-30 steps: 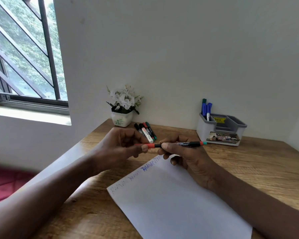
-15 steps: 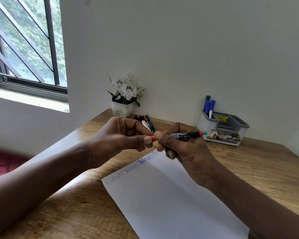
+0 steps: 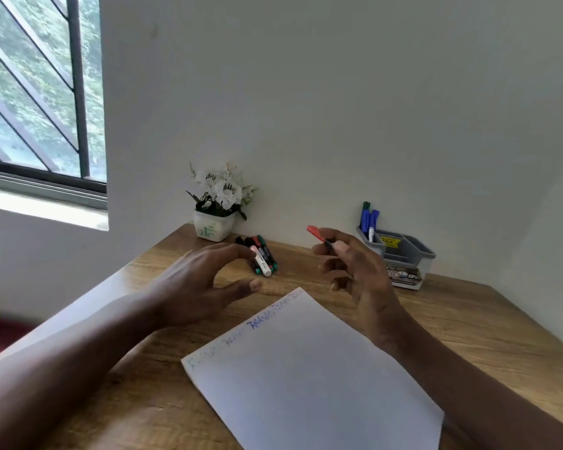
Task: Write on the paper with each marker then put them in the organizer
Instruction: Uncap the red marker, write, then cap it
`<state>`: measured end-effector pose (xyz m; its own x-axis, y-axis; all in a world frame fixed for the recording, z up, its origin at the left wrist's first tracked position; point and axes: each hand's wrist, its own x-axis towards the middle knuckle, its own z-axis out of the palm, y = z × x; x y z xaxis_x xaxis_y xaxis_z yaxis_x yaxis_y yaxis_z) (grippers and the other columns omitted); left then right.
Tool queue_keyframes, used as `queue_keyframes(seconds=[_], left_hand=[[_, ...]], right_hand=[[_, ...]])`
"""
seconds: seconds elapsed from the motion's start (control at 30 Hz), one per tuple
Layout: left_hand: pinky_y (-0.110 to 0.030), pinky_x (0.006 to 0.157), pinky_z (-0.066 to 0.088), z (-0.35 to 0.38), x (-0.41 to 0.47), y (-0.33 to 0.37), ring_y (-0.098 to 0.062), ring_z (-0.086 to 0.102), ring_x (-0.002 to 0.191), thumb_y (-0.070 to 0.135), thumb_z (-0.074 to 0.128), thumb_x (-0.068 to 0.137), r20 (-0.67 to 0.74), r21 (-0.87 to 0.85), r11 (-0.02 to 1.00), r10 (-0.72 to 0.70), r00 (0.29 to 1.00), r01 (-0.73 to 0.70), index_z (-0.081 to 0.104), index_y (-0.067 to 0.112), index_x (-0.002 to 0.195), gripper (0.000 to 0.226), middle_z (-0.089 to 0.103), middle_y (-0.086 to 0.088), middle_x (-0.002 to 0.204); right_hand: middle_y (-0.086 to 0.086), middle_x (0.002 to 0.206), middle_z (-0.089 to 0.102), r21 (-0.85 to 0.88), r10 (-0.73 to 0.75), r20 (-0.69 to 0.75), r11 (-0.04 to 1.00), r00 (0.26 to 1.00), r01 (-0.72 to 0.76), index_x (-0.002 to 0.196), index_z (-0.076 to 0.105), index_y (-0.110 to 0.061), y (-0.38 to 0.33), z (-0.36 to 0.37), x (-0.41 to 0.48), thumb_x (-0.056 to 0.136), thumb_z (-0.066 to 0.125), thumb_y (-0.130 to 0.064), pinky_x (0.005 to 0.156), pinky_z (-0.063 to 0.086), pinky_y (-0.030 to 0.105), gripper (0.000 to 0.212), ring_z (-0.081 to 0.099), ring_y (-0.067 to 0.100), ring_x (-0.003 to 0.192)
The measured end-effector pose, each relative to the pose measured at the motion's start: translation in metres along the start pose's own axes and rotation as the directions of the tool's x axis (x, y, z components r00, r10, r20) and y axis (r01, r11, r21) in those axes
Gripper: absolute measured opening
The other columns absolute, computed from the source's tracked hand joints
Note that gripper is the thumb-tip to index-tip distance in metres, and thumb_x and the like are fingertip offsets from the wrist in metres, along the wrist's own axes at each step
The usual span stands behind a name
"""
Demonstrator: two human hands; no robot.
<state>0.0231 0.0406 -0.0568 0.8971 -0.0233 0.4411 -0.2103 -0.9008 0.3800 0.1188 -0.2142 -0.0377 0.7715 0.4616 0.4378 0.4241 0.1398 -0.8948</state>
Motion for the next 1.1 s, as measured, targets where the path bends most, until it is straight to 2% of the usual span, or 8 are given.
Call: queue_keyframes(seconds=[0.1,0.2,0.37,0.6,0.73,0.9,1.0,1.1], left_hand=[[-0.033,0.115,0.036,0.003,0.002,-0.004,-0.006,0.038,0.143,0.095,0.027,0.075,0.114,0.078,0.997,-0.036,0.993,0.027,0.038,0.039,0.152,0.096,0.037,0.012,0.160],[-0.041,0.126,0.016,0.010,0.006,-0.004,-0.010,0.014,0.155,0.103,0.010,0.062,0.275,0.186,0.980,-0.126,0.953,0.075,0.020,0.030,0.161,0.124,0.016,0.006,0.169],[-0.043,0.127,0.005,0.015,0.012,-0.002,-0.011,0.005,0.156,0.095,0.015,0.070,0.403,0.280,0.954,-0.221,0.888,0.111,0.010,0.023,0.163,0.117,0.006,0.003,0.170],[-0.042,0.127,0.008,0.016,0.018,-0.004,-0.011,0.008,0.156,0.096,0.009,0.061,0.427,0.302,0.951,-0.193,0.884,0.061,0.011,0.023,0.163,0.125,0.006,0.004,0.170],[-0.042,0.127,0.009,0.018,0.024,-0.009,-0.010,0.010,0.156,0.098,0.011,0.062,0.429,0.294,0.954,-0.187,0.884,0.059,0.012,0.025,0.163,0.125,0.006,0.006,0.170],[-0.042,0.127,0.011,0.018,0.025,-0.009,-0.011,0.011,0.155,0.096,0.014,0.065,0.426,0.284,0.958,-0.166,0.889,0.043,0.011,0.027,0.162,0.120,0.007,0.007,0.170],[-0.041,0.127,0.014,0.015,0.025,-0.009,-0.013,0.016,0.155,0.106,-0.004,0.038,0.417,0.257,0.966,-0.142,0.898,0.034,0.014,0.028,0.162,0.148,0.009,0.007,0.170],[-0.039,0.126,0.018,0.018,0.026,-0.013,-0.014,0.020,0.154,0.109,-0.007,0.031,0.387,0.247,0.968,-0.136,0.912,0.039,0.019,0.028,0.161,0.155,0.014,0.006,0.169]], right_hand=[[-0.001,0.120,0.074,-0.026,0.065,-0.087,0.997,0.994,-0.067,0.127,0.068,-0.030,0.001,-0.013,0.009,0.086,0.057,-0.058,0.072,0.050,0.028,0.050,0.065,0.014,0.102],[-0.002,0.108,0.077,-0.091,0.036,-0.293,0.994,0.956,-0.065,0.115,0.072,-0.026,0.003,-0.023,0.014,0.101,0.060,-0.030,0.063,0.053,0.018,0.019,0.070,0.006,0.096],[0.004,0.098,0.078,-0.187,-0.048,-0.463,0.981,0.885,-0.045,0.113,0.072,-0.015,0.005,-0.049,0.023,0.096,0.063,-0.002,0.075,0.059,0.033,0.022,0.070,0.020,0.088],[0.011,0.098,0.074,-0.365,-0.202,-0.623,0.929,0.756,-0.052,0.145,0.040,-0.039,-0.011,-0.106,0.072,0.089,0.073,-0.006,0.080,0.063,0.041,0.073,0.075,0.026,0.086],[0.006,0.096,0.072,-0.596,-0.344,-0.611,0.792,0.713,-0.129,0.144,0.041,-0.035,-0.020,-0.136,0.104,0.088,0.070,-0.006,0.076,0.062,0.037,0.069,0.073,0.025,0.084],[0.008,0.097,0.068,-0.807,-0.433,-0.455,0.570,0.778,-0.154,0.138,0.035,-0.028,-0.009,-0.153,0.120,0.090,0.067,-0.004,0.076,0.056,0.038,0.063,0.068,0.028,0.083],[0.014,0.102,0.069,-0.821,-0.447,-0.451,0.546,0.773,-0.164,0.142,0.033,-0.028,0.008,-0.159,0.126,0.091,0.065,-0.006,0.080,0.055,0.039,0.064,0.067,0.029,0.089],[0.016,0.104,0.069,-0.781,-0.438,-0.527,0.588,0.728,-0.212,0.142,0.035,-0.029,0.015,-0.169,0.128,0.090,0.068,-0.009,0.081,0.051,0.036,0.065,0.067,0.030,0.094]])
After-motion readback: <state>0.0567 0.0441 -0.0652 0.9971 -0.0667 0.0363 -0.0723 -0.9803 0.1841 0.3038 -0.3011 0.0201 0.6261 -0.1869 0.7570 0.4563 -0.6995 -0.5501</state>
